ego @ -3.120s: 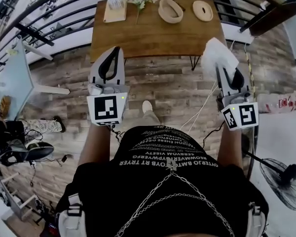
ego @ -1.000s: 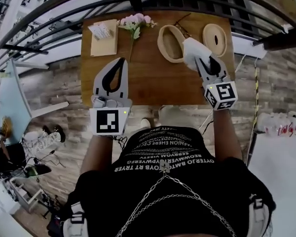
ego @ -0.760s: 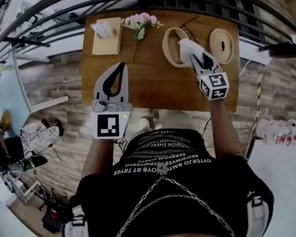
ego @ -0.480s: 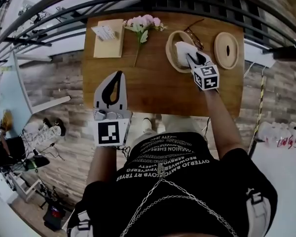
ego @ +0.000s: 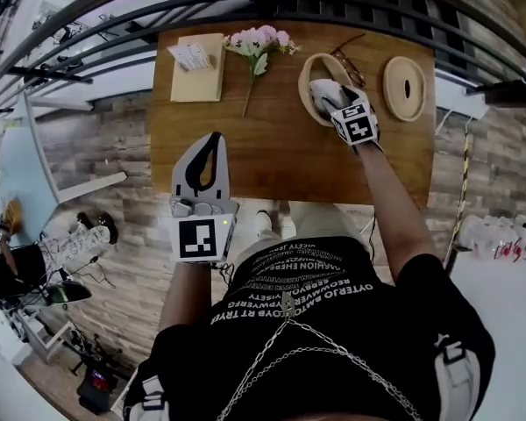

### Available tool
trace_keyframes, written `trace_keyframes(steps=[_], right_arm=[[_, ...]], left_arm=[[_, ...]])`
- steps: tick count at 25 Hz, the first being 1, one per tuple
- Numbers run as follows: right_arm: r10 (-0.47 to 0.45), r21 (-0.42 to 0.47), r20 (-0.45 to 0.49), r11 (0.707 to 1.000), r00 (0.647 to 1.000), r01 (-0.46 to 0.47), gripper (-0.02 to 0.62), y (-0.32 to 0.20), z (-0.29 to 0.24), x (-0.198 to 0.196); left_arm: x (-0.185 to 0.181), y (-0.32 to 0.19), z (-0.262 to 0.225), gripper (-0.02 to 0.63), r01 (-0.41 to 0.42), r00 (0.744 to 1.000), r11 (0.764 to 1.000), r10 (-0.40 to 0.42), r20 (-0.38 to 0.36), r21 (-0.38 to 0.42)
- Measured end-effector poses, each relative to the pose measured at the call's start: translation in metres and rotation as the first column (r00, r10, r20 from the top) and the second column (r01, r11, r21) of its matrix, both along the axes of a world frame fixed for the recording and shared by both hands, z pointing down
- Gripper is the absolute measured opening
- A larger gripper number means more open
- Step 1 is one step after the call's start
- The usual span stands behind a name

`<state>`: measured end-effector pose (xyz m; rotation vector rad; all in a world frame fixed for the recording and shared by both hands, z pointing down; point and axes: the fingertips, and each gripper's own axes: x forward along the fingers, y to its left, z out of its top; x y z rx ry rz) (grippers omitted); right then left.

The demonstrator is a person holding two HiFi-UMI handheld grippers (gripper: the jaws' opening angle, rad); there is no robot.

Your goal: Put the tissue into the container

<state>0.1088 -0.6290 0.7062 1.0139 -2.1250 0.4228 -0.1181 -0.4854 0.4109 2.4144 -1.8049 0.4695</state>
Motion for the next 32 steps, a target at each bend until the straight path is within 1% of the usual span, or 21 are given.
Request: trace_keyframes(steps=[2,4,5,6,7,8,9,12,16,20,24,27,32], right_arm=[[0.054,0.055,0.018,0.997,0.998,-0.055,0.270,0.003,-0.017,0.011],[0.113,0.131,0.038,0.984,0.993,-0.117,0.270,0.008,-0.043,0.025],[0.136,0.171,0.047,0.975,0.990,-0.142,0.257,0.014,-0.059,0.031],[0.154,0.212,0.056,0.964,0.987,-0.162,0.185,0.021,-0.078,0.037],[0.166,0.255,0.066,0.950,0.984,-0.177,0.075,0.030,-0.098,0.042],[0.173,0.294,0.081,0.937,0.982,-0.189,0.029,0.039,-0.121,0.044],[0.175,0.327,0.102,0.924,0.979,-0.199,0.017,0.050,-0.144,0.045],[0.170,0.414,0.154,0.883,0.973,-0.220,0.015,0.092,-0.216,0.044],[0.161,0.504,0.180,0.832,0.970,-0.232,0.015,0.163,-0.297,0.044],[0.176,0.549,0.209,0.793,0.962,-0.264,0.015,0.230,-0.348,0.040],[0.190,0.576,0.225,0.765,0.956,-0.288,0.015,0.278,-0.378,0.034],[0.203,0.584,0.221,0.755,0.954,-0.296,0.015,0.297,-0.382,0.029],[0.194,0.570,0.211,0.772,0.958,-0.282,0.015,0.301,-0.371,0.026]], left_arm=[[-0.001,0.006,-0.008,0.029,-0.011,1.000,1.000,0.011,-0.003,0.016],[-0.004,0.012,-0.020,0.029,-0.011,1.000,0.999,0.011,-0.019,0.033],[-0.006,0.015,-0.026,0.029,-0.012,1.000,0.999,0.013,-0.025,0.043],[-0.008,0.018,-0.031,0.029,-0.018,0.999,0.998,0.019,-0.027,0.054],[-0.011,0.021,-0.037,0.029,-0.024,0.999,0.998,0.026,-0.028,0.066],[-0.014,0.025,-0.044,0.029,-0.029,0.999,0.996,0.032,-0.029,0.080],[-0.017,0.028,-0.050,0.029,-0.033,0.999,0.995,0.037,-0.033,0.093],[-0.025,0.045,-0.068,0.029,-0.047,0.998,0.992,0.052,-0.039,0.120],[-0.030,0.074,-0.090,0.029,-0.082,0.996,0.984,0.088,-0.027,0.157],[-0.039,0.100,-0.103,0.029,-0.113,0.993,0.977,0.118,-0.018,0.184],[-0.045,0.123,-0.110,0.029,-0.136,0.989,0.971,0.143,-0.026,0.195],[-0.043,0.135,-0.109,0.029,-0.164,0.985,0.968,0.172,-0.027,0.192],[-0.034,0.147,-0.105,0.029,-0.171,0.983,0.967,0.181,-0.032,0.188]])
